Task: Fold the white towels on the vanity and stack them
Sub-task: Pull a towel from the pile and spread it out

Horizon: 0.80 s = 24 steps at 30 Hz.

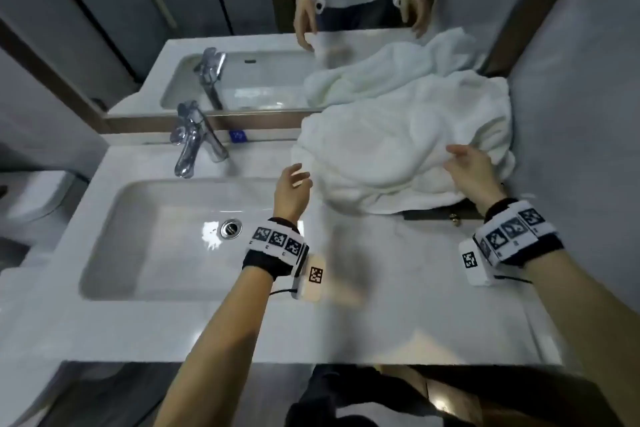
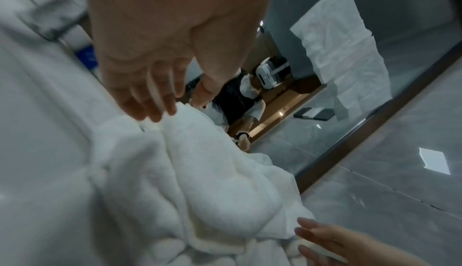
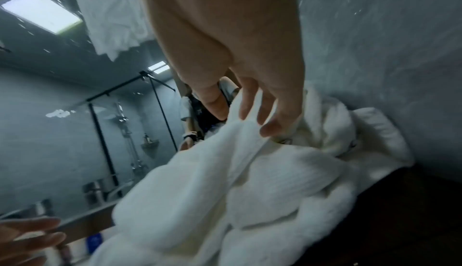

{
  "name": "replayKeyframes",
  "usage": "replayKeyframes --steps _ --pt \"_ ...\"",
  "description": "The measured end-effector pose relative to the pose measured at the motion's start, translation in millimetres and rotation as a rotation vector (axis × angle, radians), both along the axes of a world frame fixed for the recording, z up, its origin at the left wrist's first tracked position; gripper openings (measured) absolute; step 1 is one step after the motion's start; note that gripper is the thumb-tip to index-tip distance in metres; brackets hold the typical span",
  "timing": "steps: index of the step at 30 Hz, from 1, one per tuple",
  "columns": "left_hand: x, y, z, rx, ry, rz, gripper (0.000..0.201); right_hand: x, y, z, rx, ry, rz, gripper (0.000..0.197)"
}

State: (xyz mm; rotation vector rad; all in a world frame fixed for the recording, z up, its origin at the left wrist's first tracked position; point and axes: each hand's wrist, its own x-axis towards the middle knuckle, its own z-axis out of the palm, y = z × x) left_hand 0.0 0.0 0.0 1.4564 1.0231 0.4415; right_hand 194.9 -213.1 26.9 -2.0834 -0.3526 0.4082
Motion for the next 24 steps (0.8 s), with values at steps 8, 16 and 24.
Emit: replayKeyframes --steps 8,16,24 --pt "97 45 12 0.243 0.213 -0.101 0.070 56 4 12 -0.079 0.063 -0.274 0.039" --pt "120 68 6 0.329 0.406 -0.247 0.055 70 27 27 0.114 0.105 -0.277 0.016" --pt "106 75 -3 0.360 0.433 -0.302 0.080 27 -17 23 0.010 0.141 -0.160 0.021"
